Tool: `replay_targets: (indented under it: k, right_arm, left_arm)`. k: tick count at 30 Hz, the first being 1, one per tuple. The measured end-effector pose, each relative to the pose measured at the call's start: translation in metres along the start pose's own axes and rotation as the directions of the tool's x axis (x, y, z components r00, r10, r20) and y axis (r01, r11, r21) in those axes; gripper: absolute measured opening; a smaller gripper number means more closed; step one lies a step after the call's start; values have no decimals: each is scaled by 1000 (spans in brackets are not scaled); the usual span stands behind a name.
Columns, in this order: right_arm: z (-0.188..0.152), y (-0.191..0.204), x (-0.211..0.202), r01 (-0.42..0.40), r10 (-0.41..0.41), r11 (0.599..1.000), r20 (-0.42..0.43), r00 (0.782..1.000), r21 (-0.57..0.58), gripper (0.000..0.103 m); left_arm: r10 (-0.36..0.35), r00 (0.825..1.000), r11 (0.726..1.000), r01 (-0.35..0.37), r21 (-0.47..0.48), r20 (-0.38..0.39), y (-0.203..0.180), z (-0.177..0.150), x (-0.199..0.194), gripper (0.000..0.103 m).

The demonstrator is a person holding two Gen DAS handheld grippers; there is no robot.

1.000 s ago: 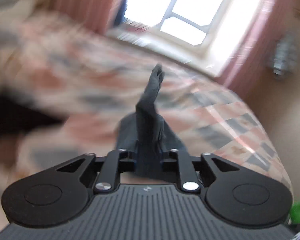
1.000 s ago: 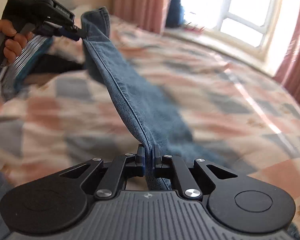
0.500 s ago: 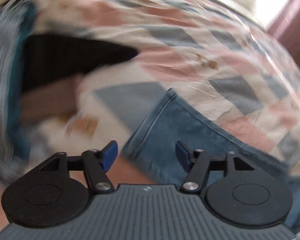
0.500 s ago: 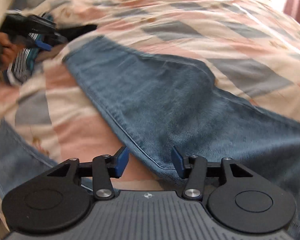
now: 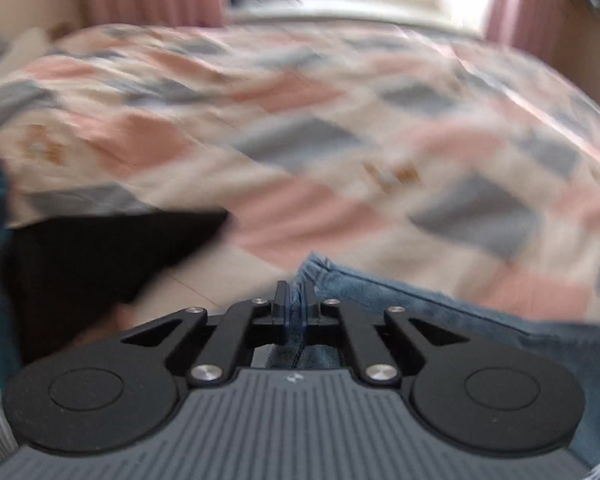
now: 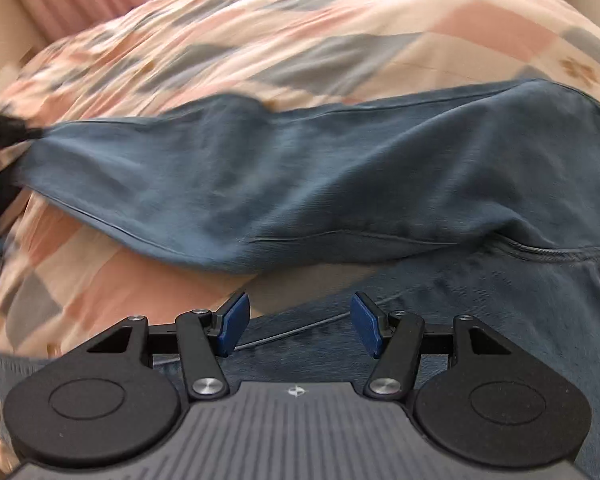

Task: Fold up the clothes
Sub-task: 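Smooth the jeans legs flat with both open grippers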

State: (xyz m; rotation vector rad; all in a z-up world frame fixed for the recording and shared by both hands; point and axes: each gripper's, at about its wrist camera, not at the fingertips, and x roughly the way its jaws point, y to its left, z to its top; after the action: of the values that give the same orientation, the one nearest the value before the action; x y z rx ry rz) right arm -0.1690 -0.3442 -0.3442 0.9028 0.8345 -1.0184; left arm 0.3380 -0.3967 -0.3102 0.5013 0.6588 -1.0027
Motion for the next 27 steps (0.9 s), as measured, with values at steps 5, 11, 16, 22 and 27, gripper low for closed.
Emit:
replay_targets:
  k: [5, 11, 16, 22, 27]
  right_arm:
    - [-1, -2, 11, 1, -1, 1000, -11, 1000, 28, 59]
    - [-6, 0, 16, -27, 29, 999, -47, 999, 27, 60]
    - [-11, -9, 10, 2, 0, 1000, -66, 998, 31, 62]
    - [-13, -15, 19, 26, -19, 996, -89, 996, 84, 63]
    - [-8, -11, 31, 31, -23, 996, -96, 995, 81, 64]
  left_arm:
    - [247, 969, 969, -248, -20, -15, 57, 3, 32, 0]
    - [-18, 986, 984, -11, -176, -165, 51, -26, 43, 34]
    - [-173, 960, 968, 125, -217, -219, 34, -6, 64, 46]
    - [-268, 903, 961, 228, -154, -335, 9, 8, 116, 62]
    - [-164, 946, 974, 201, 108, -280, -36, 1, 110, 9]
